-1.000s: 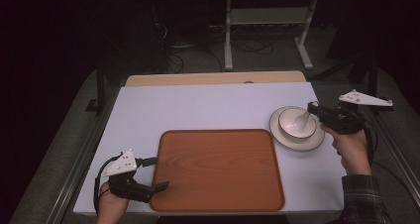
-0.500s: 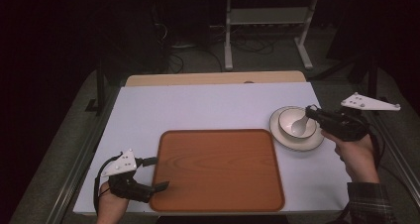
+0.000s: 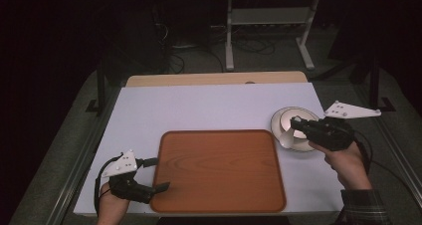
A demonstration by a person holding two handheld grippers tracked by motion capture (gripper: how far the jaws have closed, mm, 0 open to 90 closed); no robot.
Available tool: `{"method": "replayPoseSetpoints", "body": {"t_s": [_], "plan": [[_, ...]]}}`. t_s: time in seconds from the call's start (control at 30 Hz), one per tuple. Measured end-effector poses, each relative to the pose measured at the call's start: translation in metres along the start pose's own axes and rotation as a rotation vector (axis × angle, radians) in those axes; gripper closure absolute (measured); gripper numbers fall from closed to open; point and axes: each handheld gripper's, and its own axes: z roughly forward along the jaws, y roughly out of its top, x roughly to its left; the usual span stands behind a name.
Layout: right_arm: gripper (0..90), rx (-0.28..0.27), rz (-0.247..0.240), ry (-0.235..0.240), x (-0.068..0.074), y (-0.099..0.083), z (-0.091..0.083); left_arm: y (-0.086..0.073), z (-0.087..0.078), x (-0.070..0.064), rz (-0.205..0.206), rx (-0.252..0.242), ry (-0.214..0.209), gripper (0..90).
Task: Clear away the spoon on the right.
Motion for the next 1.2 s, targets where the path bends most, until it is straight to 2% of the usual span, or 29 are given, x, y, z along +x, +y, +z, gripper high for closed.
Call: {"method": "replayPoseSetpoints", "body": {"t_s": [0.37, 0.5, 0.93, 1.2], "plan": [[83.3, 0.061, -0.023, 0.066, 0.015, -0.004, 0.021, 0.0, 0.0, 0.0, -0.001, 0.001, -0.002, 13.3], [83.3, 0.105, -0.033, 0.091, 0.021, -0.009, 0.032, 0.0, 0.0, -0.001, -0.001, 0.001, -0.002, 13.3], [83.3, 0.216, -0.061, 0.125, 0.032, -0.021, 0.058, 0.0, -0.001, -0.001, 0.002, 0.004, -0.002, 13.3], [83.6, 0.229, -0.079, 0.147, 0.038, -0.02, 0.07, 0.0, 0.0, -0.001, 0.005, 0.006, -0.002, 13.3]]}}
